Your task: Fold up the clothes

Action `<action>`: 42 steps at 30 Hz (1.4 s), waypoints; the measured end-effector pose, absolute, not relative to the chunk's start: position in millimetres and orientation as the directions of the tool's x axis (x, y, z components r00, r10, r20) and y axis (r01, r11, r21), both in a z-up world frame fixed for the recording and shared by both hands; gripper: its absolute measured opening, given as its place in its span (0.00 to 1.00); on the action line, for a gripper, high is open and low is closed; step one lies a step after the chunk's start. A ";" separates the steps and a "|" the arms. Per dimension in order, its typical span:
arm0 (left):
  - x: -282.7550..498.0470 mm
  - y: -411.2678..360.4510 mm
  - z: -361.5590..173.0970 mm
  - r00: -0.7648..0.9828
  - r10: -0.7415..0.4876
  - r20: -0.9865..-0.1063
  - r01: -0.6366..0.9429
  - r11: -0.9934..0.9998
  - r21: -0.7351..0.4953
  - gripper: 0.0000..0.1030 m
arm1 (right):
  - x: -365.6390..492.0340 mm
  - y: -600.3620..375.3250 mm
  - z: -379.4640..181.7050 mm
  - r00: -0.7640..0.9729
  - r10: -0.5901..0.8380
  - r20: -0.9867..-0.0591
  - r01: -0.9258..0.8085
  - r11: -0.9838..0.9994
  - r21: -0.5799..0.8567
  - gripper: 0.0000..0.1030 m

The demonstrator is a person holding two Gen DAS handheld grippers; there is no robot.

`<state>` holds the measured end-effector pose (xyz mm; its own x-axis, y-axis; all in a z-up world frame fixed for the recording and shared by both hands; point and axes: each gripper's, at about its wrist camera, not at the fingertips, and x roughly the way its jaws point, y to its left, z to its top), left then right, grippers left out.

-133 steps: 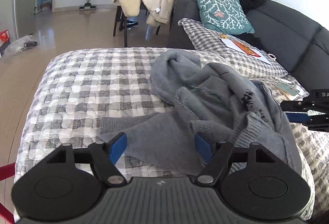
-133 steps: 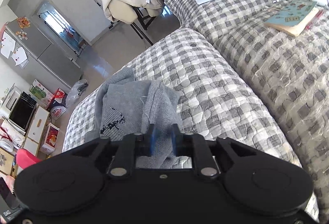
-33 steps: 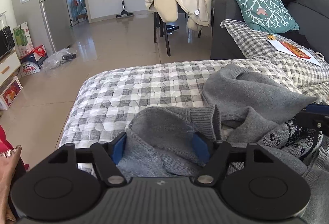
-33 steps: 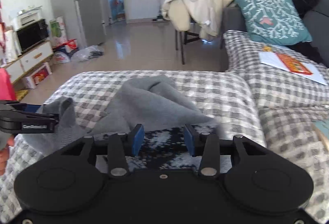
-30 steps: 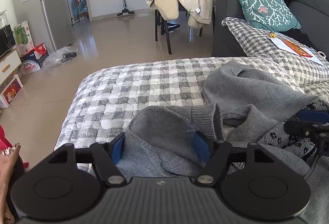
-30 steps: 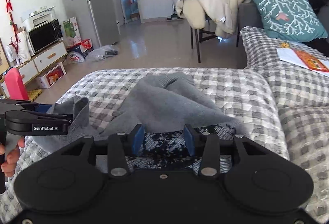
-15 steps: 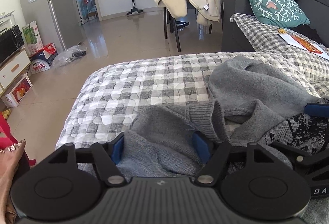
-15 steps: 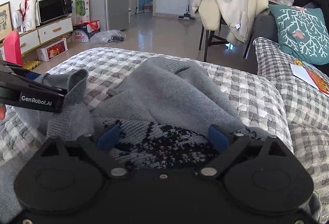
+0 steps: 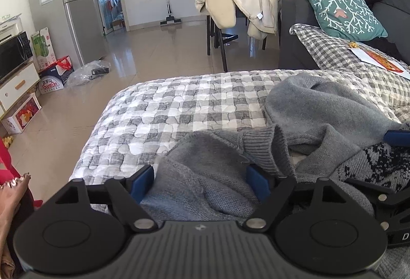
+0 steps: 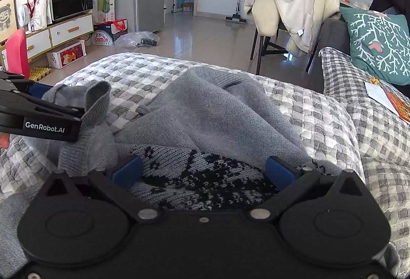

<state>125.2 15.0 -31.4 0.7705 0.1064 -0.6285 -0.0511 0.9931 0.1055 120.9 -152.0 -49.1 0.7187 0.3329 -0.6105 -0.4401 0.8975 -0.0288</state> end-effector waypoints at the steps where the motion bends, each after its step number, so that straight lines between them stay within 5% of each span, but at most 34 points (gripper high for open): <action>1: 124.5 14.9 -32.0 0.773 0.107 -0.625 -0.051 0.993 0.107 0.79 | 121.0 -152.0 -49.0 0.719 0.333 -0.611 -0.440 0.897 -0.029 1.00; 22: 121.0 20.8 -31.0 0.775 0.076 -0.628 -0.038 0.997 0.072 0.78 | 118.1 -148.3 -47.0 0.720 0.328 -0.611 -0.433 0.901 -0.028 1.00; 25: 122.5 22.8 -29.7 0.767 0.036 -0.641 0.000 0.998 0.057 0.64 | 118.3 -148.3 -46.9 0.720 0.328 -0.611 -0.433 0.901 -0.028 1.00; 32: 127.2 35.1 -24.3 0.746 -0.074 -0.662 0.057 0.997 -0.047 0.15 | 118.1 -148.2 -46.9 0.721 0.327 -0.611 -0.433 0.901 -0.028 1.00; 42: 128.4 46.9 -15.1 0.756 -0.109 -0.645 0.040 0.992 -0.121 0.10 | 116.8 -147.0 -47.0 0.722 0.326 -0.610 -0.432 0.901 -0.031 1.00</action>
